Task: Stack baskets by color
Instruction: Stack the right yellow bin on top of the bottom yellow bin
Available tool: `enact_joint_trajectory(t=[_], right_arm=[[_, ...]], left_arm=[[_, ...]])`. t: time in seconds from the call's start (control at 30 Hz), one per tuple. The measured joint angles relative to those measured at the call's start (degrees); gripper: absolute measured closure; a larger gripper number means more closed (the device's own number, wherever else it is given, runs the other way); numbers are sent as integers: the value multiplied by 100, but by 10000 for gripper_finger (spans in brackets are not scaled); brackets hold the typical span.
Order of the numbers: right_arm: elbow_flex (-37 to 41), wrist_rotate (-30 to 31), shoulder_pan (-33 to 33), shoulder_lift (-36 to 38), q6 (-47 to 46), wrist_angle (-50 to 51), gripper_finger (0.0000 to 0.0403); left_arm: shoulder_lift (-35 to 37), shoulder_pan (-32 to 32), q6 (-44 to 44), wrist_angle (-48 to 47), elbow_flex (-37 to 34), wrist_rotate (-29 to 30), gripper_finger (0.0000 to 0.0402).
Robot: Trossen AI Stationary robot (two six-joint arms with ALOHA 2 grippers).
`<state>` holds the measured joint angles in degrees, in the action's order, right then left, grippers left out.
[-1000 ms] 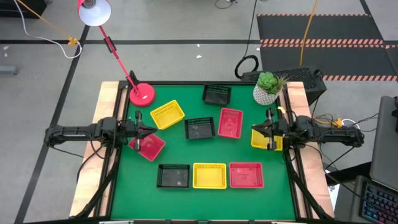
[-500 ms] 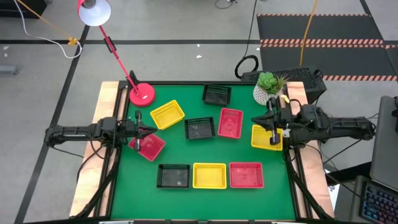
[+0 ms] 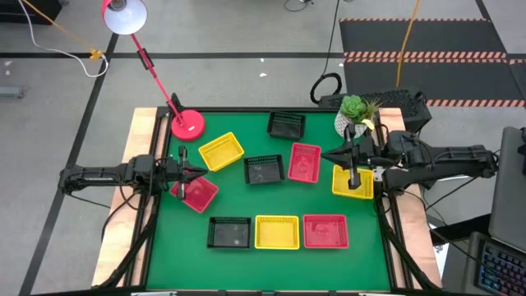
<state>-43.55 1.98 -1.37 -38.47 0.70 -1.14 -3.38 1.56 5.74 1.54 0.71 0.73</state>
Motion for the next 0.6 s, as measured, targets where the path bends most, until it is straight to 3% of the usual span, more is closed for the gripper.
enact_joint_trajectory(t=[0.17,0.43,0.6], right_arm=[[-126,32,-70,-33,296,15,403],[-126,975,-255,-77,-269,650,384],[-122,997,-289,-80,-152,883,372]], left_arm=[[0,2,0,0,2,0,376],[0,0,0,-2,0,0,376],[0,1,233,0,1,14,376]])
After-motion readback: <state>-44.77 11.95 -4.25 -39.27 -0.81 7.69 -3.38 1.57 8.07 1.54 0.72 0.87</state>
